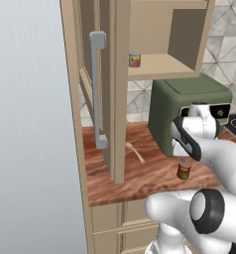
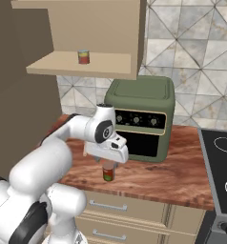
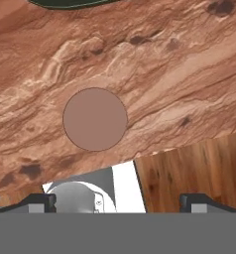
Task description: Restock the canned food cabinet by taking the new fresh canned food from the counter and placing it in the cabinet. Then, take the old canned food from the cabinet and place it on the counter.
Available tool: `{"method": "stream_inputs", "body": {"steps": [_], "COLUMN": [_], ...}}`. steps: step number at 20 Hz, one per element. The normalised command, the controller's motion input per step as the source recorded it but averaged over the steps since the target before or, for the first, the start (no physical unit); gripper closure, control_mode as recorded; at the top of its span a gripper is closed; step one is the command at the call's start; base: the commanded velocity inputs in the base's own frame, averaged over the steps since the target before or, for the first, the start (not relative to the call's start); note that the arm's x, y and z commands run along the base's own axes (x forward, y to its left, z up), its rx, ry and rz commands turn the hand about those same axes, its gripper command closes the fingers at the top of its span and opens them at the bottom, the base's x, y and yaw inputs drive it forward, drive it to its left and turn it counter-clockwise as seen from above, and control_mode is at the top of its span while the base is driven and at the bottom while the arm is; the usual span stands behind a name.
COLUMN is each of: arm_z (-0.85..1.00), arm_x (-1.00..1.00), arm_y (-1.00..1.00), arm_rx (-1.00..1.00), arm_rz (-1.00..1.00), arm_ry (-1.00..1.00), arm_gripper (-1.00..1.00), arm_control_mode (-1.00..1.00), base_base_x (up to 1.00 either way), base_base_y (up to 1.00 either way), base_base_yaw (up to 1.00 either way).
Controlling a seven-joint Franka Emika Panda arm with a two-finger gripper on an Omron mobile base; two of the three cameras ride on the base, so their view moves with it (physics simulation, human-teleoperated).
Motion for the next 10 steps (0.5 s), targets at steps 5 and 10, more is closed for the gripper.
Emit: {"method": "stream_inputs", "body": {"steps": [5,10], "arm_z": [-0.31,-0.22], "arm_x": [0.06,0.19], "arm_y": [0.02,0.0], "arm_rx": [0.0,0.0], "arm_rz": [0.0,0.0], "arm_ry": [0.01,0.0], "arm_gripper": [-1.0,-1.0], "arm_control_mode": [-1.0,-1.0], "base_base_x": [0.0,0.0], "base_base_y": [0.0,0.0], "base_base_yaw": [0.0,0.0]}}
